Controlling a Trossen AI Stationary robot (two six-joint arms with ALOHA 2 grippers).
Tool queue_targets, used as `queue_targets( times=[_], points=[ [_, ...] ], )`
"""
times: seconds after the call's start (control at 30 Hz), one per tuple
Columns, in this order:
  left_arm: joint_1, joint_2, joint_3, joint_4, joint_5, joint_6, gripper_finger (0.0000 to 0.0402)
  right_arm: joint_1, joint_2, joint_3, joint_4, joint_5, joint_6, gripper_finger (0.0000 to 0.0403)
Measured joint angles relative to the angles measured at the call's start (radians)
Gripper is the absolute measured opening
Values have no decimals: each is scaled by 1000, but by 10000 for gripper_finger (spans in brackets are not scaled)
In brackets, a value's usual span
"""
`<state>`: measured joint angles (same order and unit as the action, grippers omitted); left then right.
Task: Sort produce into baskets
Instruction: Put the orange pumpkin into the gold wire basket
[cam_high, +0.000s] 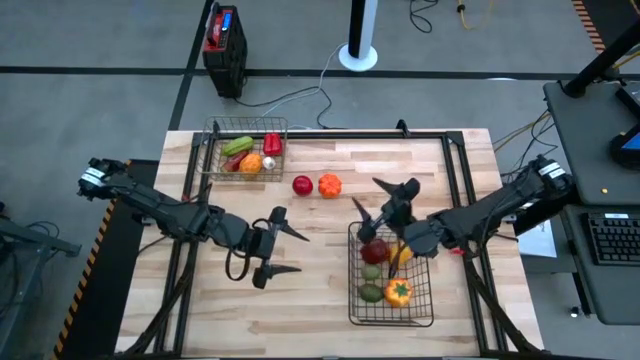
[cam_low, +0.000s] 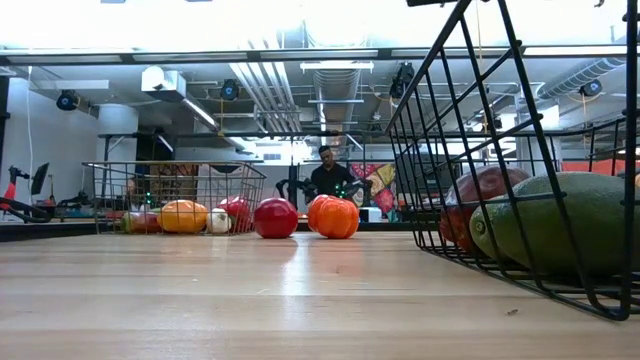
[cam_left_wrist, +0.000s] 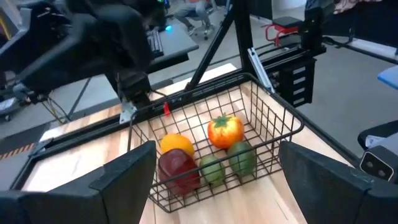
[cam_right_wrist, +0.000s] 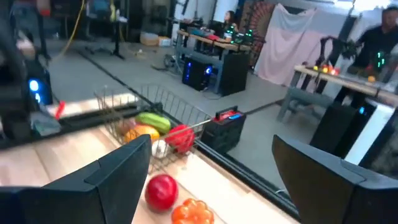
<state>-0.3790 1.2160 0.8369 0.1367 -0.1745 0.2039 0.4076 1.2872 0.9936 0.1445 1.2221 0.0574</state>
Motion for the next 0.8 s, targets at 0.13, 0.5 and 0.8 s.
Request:
queue_targets(
  times=[0.13, 0.5, 0.8],
  points=[
    [20, 0, -7, 29, -22, -1, 320, -14, -65, 0, -88, -2, 97, 326],
    [164, 0, -9, 0, -157, -140, 320, -208, -137, 12, -543, -475, 550, 326],
    [297, 7, 88, -308, -156, -230, 320, -292, -98, 66, -978, -674, 804, 326]
  ],
)
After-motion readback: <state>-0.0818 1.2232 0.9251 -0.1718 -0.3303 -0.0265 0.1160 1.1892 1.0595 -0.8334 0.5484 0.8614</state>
